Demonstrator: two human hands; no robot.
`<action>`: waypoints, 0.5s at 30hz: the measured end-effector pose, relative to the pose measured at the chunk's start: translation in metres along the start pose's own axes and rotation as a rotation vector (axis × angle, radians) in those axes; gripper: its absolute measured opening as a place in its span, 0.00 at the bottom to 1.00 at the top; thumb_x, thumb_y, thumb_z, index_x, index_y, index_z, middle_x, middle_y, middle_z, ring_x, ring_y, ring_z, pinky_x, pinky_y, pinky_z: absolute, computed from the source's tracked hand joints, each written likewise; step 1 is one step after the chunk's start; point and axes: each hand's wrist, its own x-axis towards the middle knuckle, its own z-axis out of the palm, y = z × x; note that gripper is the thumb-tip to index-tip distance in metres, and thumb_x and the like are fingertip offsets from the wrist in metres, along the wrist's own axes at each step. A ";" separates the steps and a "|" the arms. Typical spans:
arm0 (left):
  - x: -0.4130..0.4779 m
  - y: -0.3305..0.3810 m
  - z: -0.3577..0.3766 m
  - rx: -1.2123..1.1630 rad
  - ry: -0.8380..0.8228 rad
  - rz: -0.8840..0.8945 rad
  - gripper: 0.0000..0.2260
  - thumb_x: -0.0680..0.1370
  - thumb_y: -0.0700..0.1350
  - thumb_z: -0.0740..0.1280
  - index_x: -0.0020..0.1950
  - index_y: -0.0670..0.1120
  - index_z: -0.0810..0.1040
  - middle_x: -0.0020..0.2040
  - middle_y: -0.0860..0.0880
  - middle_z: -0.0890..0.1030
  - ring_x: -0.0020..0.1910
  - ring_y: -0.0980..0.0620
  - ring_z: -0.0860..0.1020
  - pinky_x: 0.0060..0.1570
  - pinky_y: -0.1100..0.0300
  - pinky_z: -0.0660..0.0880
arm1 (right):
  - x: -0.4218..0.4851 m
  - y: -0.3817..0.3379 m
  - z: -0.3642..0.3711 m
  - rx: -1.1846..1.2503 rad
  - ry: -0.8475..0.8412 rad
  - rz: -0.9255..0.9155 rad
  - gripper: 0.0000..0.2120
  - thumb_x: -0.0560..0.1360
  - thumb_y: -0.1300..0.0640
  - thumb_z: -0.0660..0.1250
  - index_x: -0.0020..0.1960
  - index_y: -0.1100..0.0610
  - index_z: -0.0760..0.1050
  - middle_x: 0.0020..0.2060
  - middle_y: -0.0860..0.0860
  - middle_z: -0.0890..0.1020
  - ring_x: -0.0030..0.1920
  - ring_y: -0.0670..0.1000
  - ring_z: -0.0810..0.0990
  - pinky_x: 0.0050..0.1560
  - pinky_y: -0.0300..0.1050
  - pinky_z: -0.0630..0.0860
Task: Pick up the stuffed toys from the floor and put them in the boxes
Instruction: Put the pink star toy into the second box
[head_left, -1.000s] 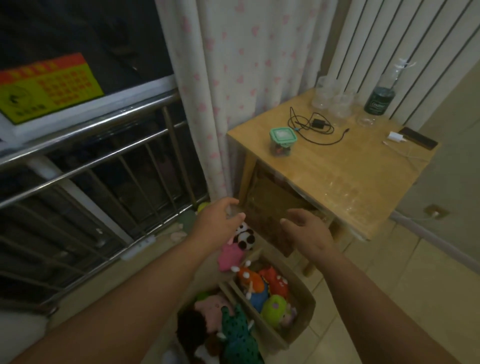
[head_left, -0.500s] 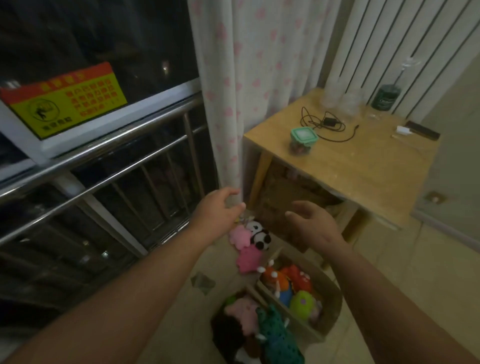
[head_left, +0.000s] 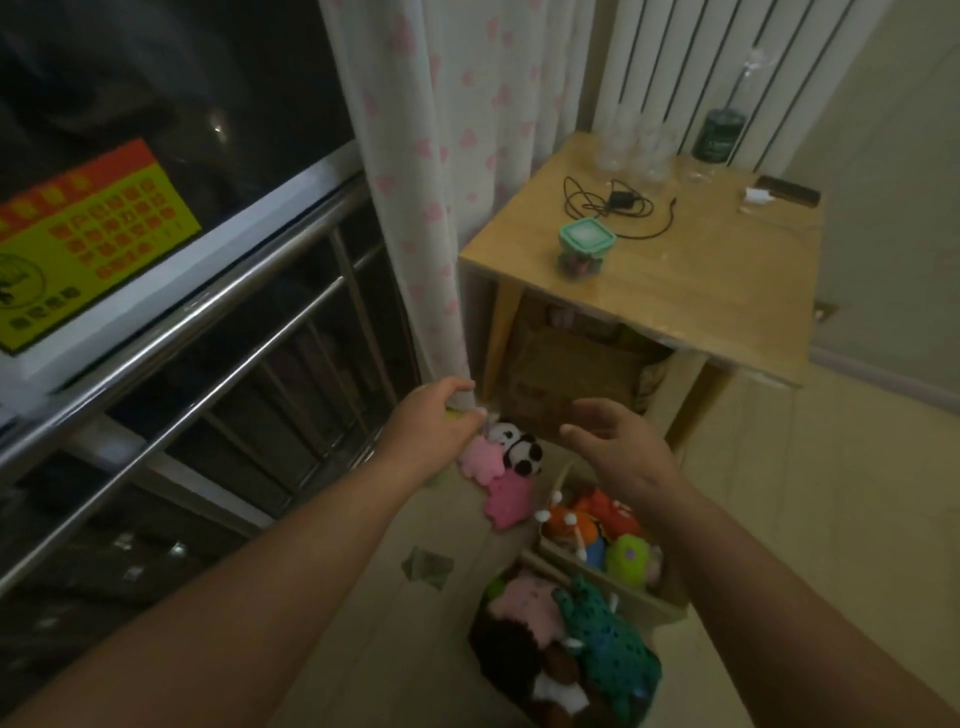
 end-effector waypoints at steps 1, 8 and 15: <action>0.006 0.002 0.005 -0.018 -0.014 -0.001 0.18 0.73 0.56 0.68 0.63 0.57 0.74 0.62 0.51 0.77 0.58 0.54 0.75 0.52 0.58 0.72 | 0.007 0.002 -0.002 0.006 0.003 0.009 0.21 0.75 0.45 0.67 0.67 0.49 0.72 0.59 0.47 0.79 0.53 0.45 0.75 0.50 0.41 0.71; 0.058 0.002 0.031 -0.006 -0.015 -0.001 0.19 0.74 0.57 0.67 0.64 0.58 0.73 0.64 0.51 0.76 0.60 0.52 0.74 0.52 0.57 0.72 | 0.060 0.015 0.002 -0.007 -0.048 0.020 0.23 0.76 0.45 0.66 0.69 0.49 0.70 0.61 0.49 0.78 0.59 0.49 0.76 0.52 0.43 0.73; 0.143 -0.030 0.067 -0.010 -0.108 -0.024 0.18 0.74 0.54 0.68 0.63 0.56 0.75 0.59 0.51 0.78 0.55 0.53 0.75 0.53 0.57 0.73 | 0.131 0.036 0.030 0.003 -0.019 0.129 0.23 0.76 0.45 0.65 0.69 0.49 0.70 0.63 0.48 0.77 0.61 0.48 0.75 0.52 0.42 0.71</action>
